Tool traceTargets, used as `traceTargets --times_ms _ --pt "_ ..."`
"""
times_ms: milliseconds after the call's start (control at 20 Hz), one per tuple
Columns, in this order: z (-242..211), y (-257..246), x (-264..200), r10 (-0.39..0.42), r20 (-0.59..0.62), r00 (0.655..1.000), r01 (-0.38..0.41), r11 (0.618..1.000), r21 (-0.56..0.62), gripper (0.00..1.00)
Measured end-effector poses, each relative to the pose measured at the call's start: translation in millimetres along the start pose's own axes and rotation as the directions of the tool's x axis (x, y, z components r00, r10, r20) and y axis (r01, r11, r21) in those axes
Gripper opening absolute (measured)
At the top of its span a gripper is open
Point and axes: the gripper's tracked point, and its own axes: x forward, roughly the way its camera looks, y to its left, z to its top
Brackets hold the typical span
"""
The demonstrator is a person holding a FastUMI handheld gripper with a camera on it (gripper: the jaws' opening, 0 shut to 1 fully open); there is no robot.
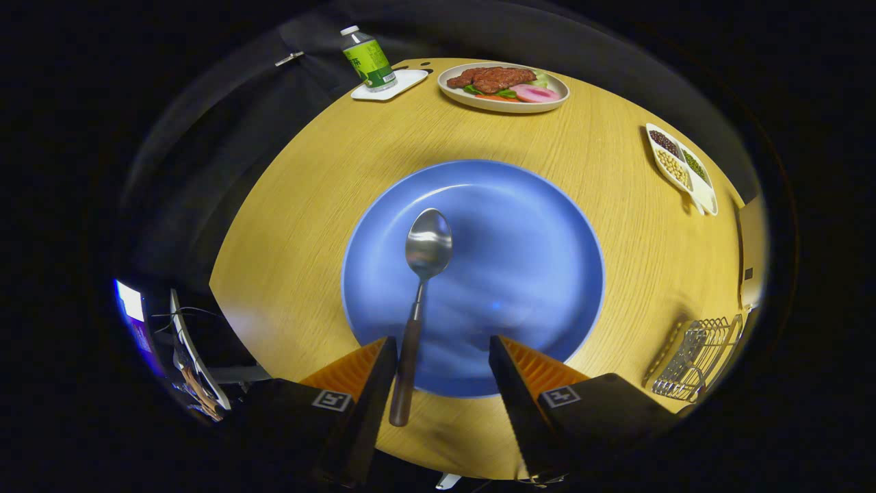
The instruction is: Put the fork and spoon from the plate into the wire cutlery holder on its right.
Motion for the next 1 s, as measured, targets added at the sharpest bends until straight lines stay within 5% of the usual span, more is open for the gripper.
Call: traceTargets --times_ms 200,250,350,750,1000 --pt "1.3 4.8 6.7 0.001 -0.016 1.000 0.000 1.000 0.011 0.46" --pt "0.7 4.9 7.2 0.001 -0.023 1.000 0.000 1.000 0.016 0.30" --pt "0.1 5.7 8.5 0.011 -0.031 0.999 -0.011 1.000 0.021 0.17" --pt "7.0 -1.3 -8.4 0.093 -0.004 0.996 -0.093 0.994 0.061 0.07" --pt "6.4 -17.7 -67.7 0.132 0.030 0.991 -0.133 0.988 0.074 0.07"
